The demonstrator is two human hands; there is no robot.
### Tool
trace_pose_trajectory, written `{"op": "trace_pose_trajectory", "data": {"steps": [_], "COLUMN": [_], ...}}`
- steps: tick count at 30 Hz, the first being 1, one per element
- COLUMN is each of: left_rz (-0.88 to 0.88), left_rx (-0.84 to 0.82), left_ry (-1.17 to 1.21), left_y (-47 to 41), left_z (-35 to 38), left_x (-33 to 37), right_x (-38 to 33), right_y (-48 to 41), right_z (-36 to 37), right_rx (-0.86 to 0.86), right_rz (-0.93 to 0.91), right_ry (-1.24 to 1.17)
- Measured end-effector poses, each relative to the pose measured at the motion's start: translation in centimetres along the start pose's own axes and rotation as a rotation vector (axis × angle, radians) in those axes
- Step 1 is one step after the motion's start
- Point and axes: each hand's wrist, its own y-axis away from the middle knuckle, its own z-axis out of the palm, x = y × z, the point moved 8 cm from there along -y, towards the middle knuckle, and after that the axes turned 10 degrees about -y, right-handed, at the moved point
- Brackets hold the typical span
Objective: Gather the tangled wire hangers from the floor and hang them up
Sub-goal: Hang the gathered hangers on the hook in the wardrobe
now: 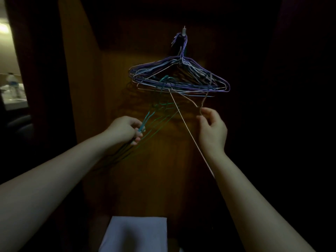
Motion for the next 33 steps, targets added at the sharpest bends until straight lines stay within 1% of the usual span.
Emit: {"op": "trace_pose_trajectory", "data": {"steps": [6, 8, 12, 18, 23, 29, 33], "left_rz": [0.029, 0.062, 0.113, 0.217, 0.291, 0.4, 0.426], "left_rx": [0.035, 0.052, 0.091, 0.118, 0.163, 0.186, 0.138], "left_ry": [-0.228, -0.316, -0.389, -0.413, -0.386, -0.338, -0.297], "left_y": [0.3, 0.1, -1.2, -5.3, -10.8, -18.0, -22.4], "left_z": [-2.5, -3.1, -4.0, -5.3, -7.1, -8.9, -9.0], "left_x": [-0.2, -0.1, 0.2, 0.9, 2.1, 4.5, 4.8], "right_x": [-0.6, -1.0, -1.2, -0.1, 1.2, 0.1, -0.7], "right_y": [-4.6, -6.0, -8.8, -13.3, -18.7, -25.3, -29.0], "right_z": [-1.7, -1.3, 0.6, 4.8, 7.7, 10.4, 12.8], "right_rx": [0.077, 0.077, 0.047, 0.028, 0.068, 0.128, 0.135], "right_rz": [-0.067, -0.094, -0.115, -0.089, -0.057, -0.142, -0.199], "right_ry": [0.088, 0.108, 0.136, 0.077, 0.044, 0.089, 0.092]}}
